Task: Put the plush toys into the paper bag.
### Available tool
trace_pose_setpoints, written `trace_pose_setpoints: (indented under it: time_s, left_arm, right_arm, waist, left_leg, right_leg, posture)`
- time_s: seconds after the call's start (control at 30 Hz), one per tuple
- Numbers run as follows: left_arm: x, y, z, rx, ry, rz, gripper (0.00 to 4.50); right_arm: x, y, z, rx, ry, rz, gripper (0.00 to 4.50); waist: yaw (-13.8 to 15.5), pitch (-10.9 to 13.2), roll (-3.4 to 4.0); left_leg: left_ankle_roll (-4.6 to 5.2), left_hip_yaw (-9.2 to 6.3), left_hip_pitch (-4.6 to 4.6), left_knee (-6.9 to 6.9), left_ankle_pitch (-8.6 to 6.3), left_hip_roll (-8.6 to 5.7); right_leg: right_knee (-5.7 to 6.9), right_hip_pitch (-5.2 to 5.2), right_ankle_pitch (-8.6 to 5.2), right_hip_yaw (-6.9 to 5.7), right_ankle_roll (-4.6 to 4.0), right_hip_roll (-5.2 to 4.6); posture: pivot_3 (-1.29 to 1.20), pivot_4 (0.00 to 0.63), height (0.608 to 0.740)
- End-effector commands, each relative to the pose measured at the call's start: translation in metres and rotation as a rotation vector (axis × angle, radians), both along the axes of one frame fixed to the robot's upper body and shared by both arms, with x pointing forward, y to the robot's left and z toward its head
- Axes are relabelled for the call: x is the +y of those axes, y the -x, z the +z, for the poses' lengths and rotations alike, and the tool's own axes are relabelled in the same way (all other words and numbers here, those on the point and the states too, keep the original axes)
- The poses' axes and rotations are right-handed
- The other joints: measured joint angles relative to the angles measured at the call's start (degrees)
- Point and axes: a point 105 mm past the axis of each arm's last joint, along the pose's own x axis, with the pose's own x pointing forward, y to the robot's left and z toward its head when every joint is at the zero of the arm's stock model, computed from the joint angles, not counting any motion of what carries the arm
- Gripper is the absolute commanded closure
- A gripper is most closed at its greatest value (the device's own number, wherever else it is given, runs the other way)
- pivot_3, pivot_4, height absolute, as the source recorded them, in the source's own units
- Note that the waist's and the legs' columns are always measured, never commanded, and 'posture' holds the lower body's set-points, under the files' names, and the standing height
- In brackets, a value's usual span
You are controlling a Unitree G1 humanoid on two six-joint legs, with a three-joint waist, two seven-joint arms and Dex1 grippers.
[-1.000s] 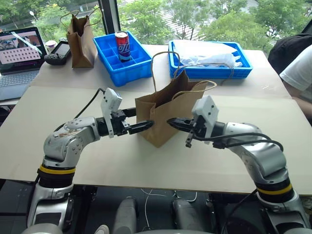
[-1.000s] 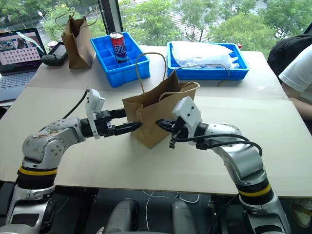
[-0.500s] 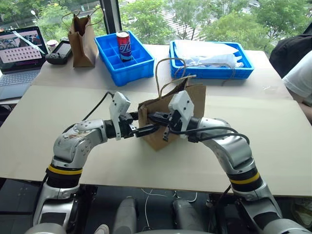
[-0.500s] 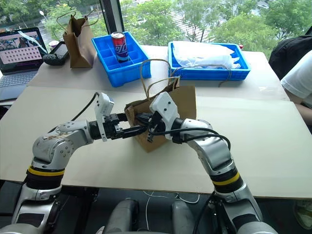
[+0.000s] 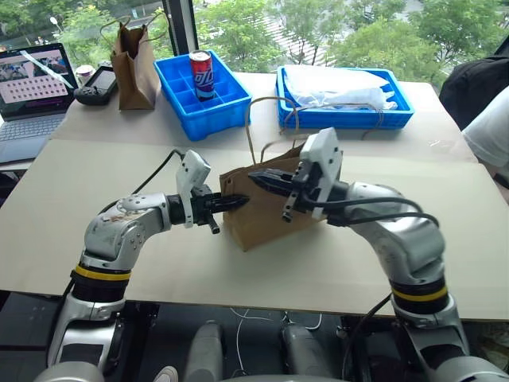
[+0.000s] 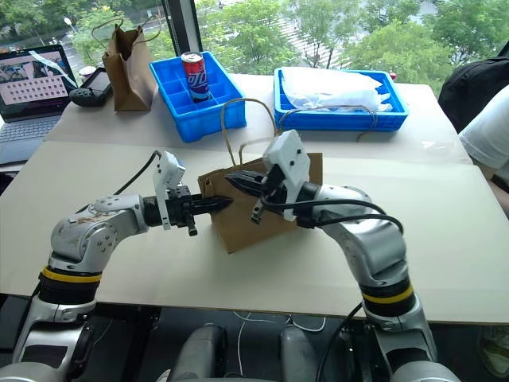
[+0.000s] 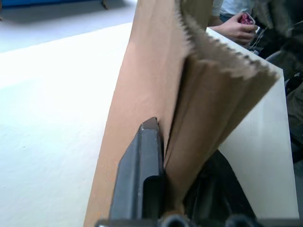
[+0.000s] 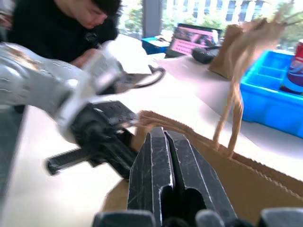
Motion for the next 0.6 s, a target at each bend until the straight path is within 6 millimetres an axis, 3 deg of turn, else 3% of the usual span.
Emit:
trace_pose_setpoints:
  time_s: [0.03,0.17,0.33,0.6]
  left_arm:
    - [-0.006,-0.002,0.022,-0.164,-0.020,-0.127,4.43]
    - [-0.012,-0.002,0.036,-0.293,-0.056,-0.324,4.43]
    - [-0.010,-0.001,0.042,-0.348,-0.090,-0.544,4.43]
    - [-0.008,-0.029,0.030,-0.365,-0.162,-0.556,4.43]
  right_arm:
    - [-0.016,0.038,0.037,0.008,-0.060,0.137,4.50]
    - [-0.040,0.064,0.043,0.085,0.021,0.182,4.50]
    - [-0.074,0.075,0.038,0.181,0.131,0.067,4.50]
    - [-0.105,0.081,0.046,0.186,0.154,-0.116,4.50]
  waist:
    - [0.00,0.00,0.00]
    - [0.27,0.00,-0.01]
    - [0.08,0.01,-0.02]
    - [-0.38,0.01,-0.03]
  left_leg:
    - [0.00,0.00,0.01,0.00,0.00,0.00]
    - [0.00,0.00,-0.05,-0.02,0.00,-0.01]
    - [0.04,0.02,-0.07,-0.09,-0.02,-0.01]
    - [0.07,0.01,-0.03,-0.03,0.00,-0.01]
  right_leg:
    - [-0.02,0.03,0.00,0.00,0.00,-0.01]
    - [-0.12,0.01,0.00,-0.02,-0.01,-0.02]
    - [-0.18,0.01,-0.03,0.00,-0.04,-0.02]
    - [-0.12,0.03,-0.02,0.04,-0.04,0.00]
  posture:
    - [0.00,0.150,0.710]
    - [0.00,0.150,0.710]
    - [0.00,0.150,0.710]
    - [0.00,0.150,0.710]
